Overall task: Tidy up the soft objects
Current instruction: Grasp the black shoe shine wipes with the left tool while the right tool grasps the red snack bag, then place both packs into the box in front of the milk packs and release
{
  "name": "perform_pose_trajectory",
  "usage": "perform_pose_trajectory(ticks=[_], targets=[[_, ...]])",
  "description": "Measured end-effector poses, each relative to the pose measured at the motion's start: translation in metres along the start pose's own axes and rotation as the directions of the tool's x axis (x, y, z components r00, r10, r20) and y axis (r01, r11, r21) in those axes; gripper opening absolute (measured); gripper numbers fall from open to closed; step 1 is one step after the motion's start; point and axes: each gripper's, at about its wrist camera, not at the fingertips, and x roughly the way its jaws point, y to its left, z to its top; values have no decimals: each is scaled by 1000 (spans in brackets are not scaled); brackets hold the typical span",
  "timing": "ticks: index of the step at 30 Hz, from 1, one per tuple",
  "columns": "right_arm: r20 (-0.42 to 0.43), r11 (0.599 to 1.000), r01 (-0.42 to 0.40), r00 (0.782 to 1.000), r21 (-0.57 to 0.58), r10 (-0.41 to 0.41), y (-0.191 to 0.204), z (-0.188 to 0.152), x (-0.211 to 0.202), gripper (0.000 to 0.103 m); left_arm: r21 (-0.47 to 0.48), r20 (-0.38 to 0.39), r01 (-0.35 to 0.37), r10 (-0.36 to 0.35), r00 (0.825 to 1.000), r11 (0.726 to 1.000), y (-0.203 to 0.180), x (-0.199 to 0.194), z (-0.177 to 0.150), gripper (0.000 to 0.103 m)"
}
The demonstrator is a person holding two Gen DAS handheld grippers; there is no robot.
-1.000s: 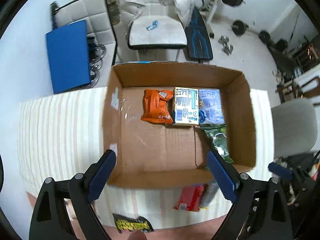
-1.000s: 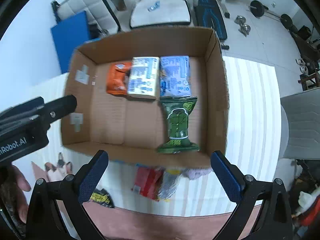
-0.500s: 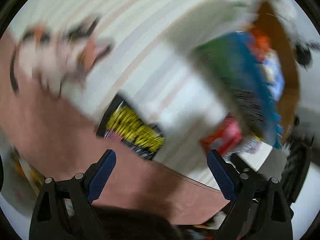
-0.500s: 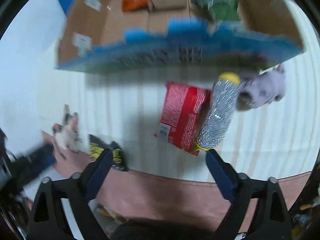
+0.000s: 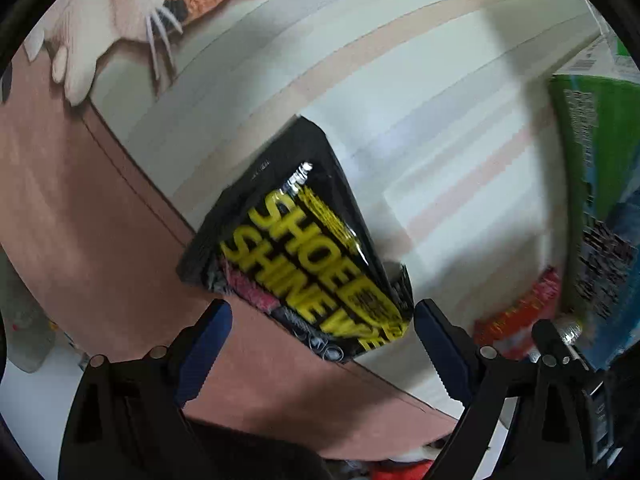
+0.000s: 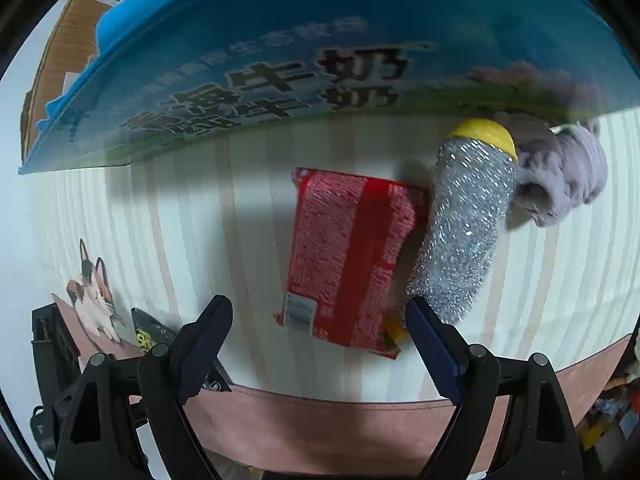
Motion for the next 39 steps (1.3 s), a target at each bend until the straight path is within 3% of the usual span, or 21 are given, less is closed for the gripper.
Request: perform_pose_trajectory(ticks=[2,5,9,12,16,19,22,28,32,35,37,39], targets=[[-17,1000,23,1000,-3,-23,3,4,7,78,19,12,-13,13,1000,1000,0,4,-2,90],[-39,998,62,997,-19,-63,4,5,17,64,115,53,-59,53,997,992,-11,4,-9,64],[-63,989,100,992,-109,-107,7,-2,24,57,283,150,-201,164,975,938,-34,6,-24,57],[-83,967,138,984,-213,-159,17,-14,29,56,414,231,-317,238,943,854,-52,12,-38,57],[-113,925,174,968,-339,-223,21,-37,39,55,560,323,-446,311,894,698,-76,30,-65,57],[-130,909,180,961,-377,-244,15,-52,44,55,607,346,-482,335,876,632,-77,41,-76,57],[-119,906,188,961,-378,-249,11,-59,44,55,599,345,-483,338,875,638,-81,46,-81,57],[-83,939,174,975,-298,-207,1,-55,41,58,517,278,-425,324,904,743,-72,38,-63,59],[-57,944,192,975,-269,-214,-4,-57,43,58,469,261,-383,289,921,796,-64,34,-59,59],[-35,945,208,974,-253,-224,-7,-61,44,54,467,261,-352,254,931,811,-54,32,-62,43],[-22,943,211,974,-258,-224,-17,-65,42,51,484,292,-382,266,919,787,-56,25,-69,42],[-31,949,176,981,-261,-191,-18,-70,36,48,511,309,-380,248,918,771,-60,8,-72,41]])
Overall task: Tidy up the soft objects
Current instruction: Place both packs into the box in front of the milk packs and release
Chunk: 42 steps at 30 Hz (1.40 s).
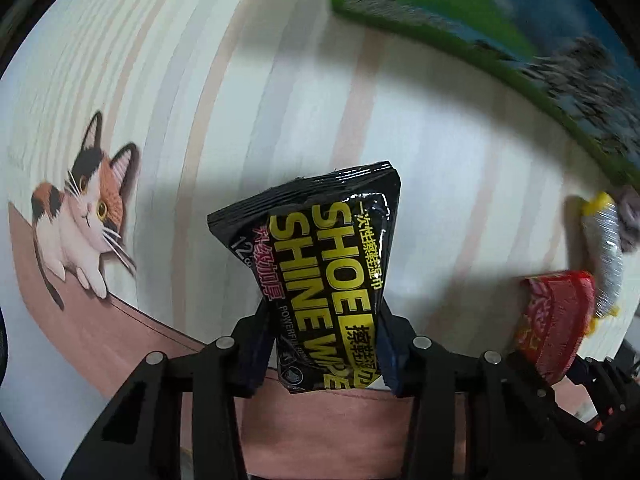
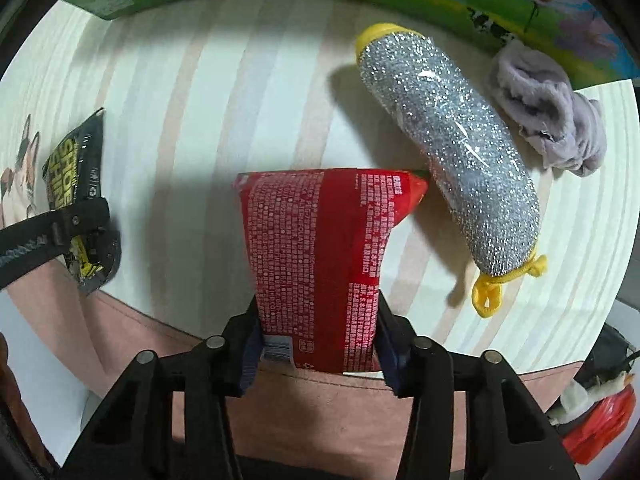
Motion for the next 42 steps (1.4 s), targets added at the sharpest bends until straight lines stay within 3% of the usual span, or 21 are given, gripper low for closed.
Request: perform_pose_trajectory(ticks=[4,9,13,16,18,24,30,38,39,40,42], targets=[[41,995,-101,994,-20,102,-2,-12,-38,48,61,68,78,-82,994,995,2,-56,-4,41],[171,976,-214,961,-43,218,-20,-19,-121,48,159,197,142,-172,965,977,-5,-144,-1,41],[283,967,-250,925,-57,255,-42,-6,-187,48,243,247,151,-212,946,958,-42,-204,60,41],[329,965,-256,908,-52,259,-52,25,-222,48,276,256,128,-201,946,953,-57,-217,94,41],[331,968,-249,911,-37,247,-48,53,-232,48,291,236,122,-194,952,949,-65,-216,121,41],[265,964,-264,932,24,249,-52,121,-214,48,285,45,182,-203,978,941,-88,-171,199,41],[183,969,-235,958,71,219,-57,163,-178,48,301,-118,214,-186,975,929,-116,-117,241,41],[110,974,-198,976,114,185,-62,195,-130,49,318,-188,163,-107,976,934,-137,-84,255,45],[112,974,-193,977,117,180,-62,197,-128,51,306,-196,168,-111,974,937,-137,-83,255,49],[118,976,-184,978,118,170,-63,198,-127,54,297,-193,177,-122,974,939,-136,-85,256,55],[131,975,-185,977,127,168,-64,197,-129,71,287,-161,166,-123,979,944,-134,-91,257,67]])
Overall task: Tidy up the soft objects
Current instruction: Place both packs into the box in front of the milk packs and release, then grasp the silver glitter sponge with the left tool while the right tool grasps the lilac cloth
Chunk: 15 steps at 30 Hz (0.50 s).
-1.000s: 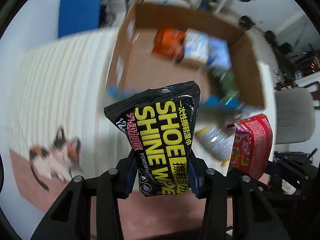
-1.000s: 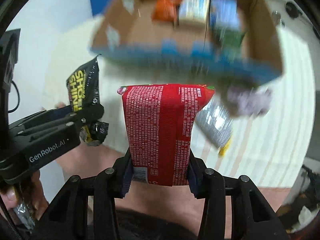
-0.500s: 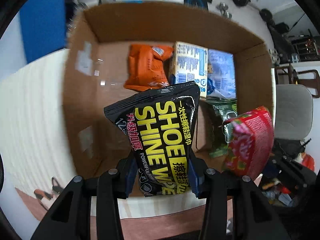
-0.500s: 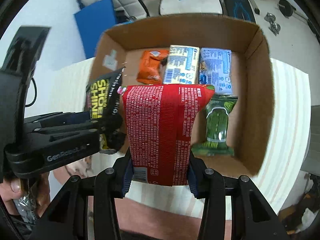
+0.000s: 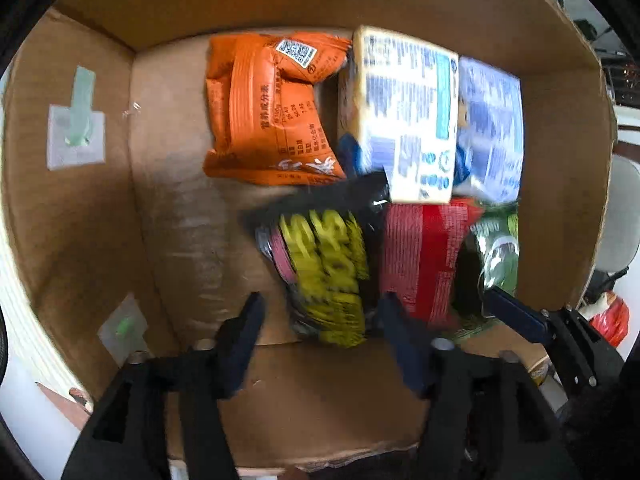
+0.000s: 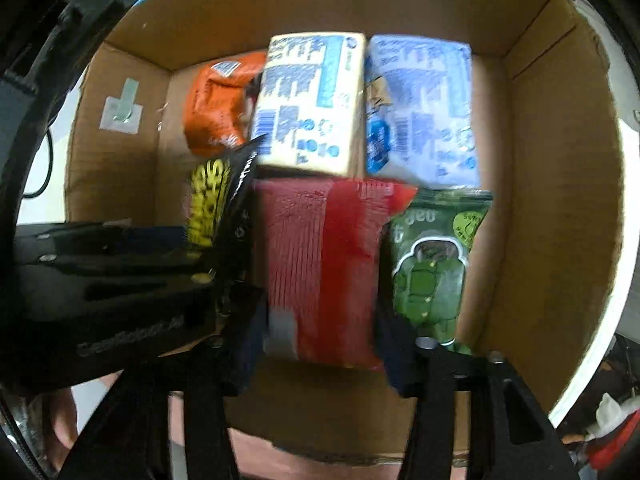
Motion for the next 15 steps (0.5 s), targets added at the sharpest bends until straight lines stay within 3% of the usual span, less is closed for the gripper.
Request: perform_pose_trajectory(ticks=[6,8,10,12,15], targets=[[18,999,33,999,-4,-33,1,-3,-13,72,7,54,-31,31,998,999,-3,-18,-10,74],[27,999,50,998,-6,-49,0,-6,-19,73,3,77,-45,44,996,999,-3,-24,-22,86],[30,998,68,997,-12,-68,0,-9,-27,84,-9,108,-59,60,992,998,-6,-30,-34,98],[36,997,78,996,-18,-77,-1,-16,-35,100,-11,136,-64,65,989,998,-8,-35,-42,101],[51,995,96,994,-22,-94,0,-24,-45,103,-14,190,-95,96,977,995,-12,-44,-65,101]])
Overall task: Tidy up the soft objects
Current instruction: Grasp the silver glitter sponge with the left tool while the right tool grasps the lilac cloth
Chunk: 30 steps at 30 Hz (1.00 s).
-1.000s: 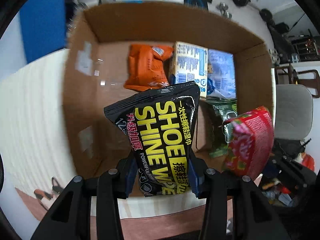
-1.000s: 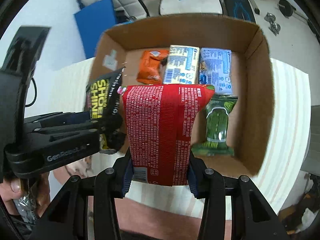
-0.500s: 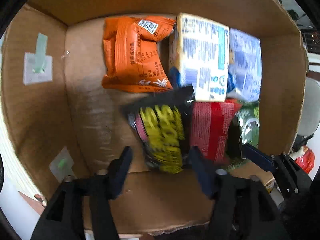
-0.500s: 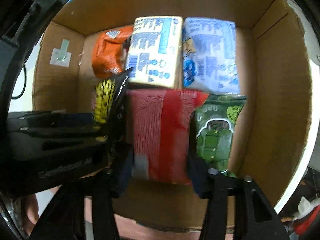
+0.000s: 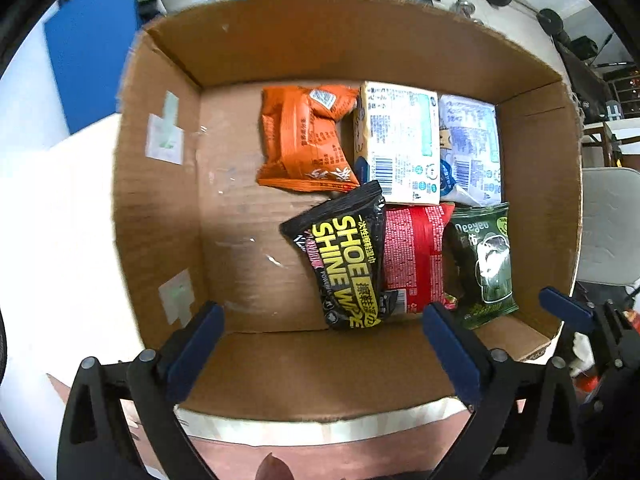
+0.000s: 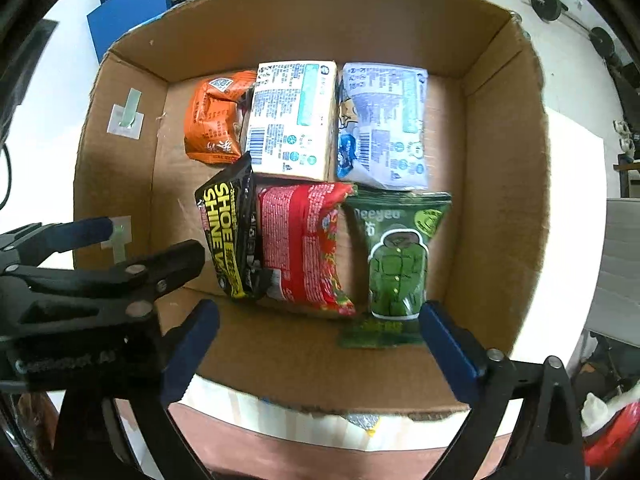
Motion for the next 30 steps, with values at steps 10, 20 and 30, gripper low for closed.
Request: perform_pose_trajectory(ticks=[10,20,30], targets=[[100,1000,-27,995,5,26,-8,-30,-38,103,-26,164,0,4,986,1000,-16,-57,-30,102],[255,991,-128,958,-26,130,-57,-99,-98,103,-88,356,43,-9,935,995,-49,-114,-109,102],[188,991,-132,973,-21,133,-131,-149,-30,102,-212,106,188,-169,980,959,-81,13,-151,89]])
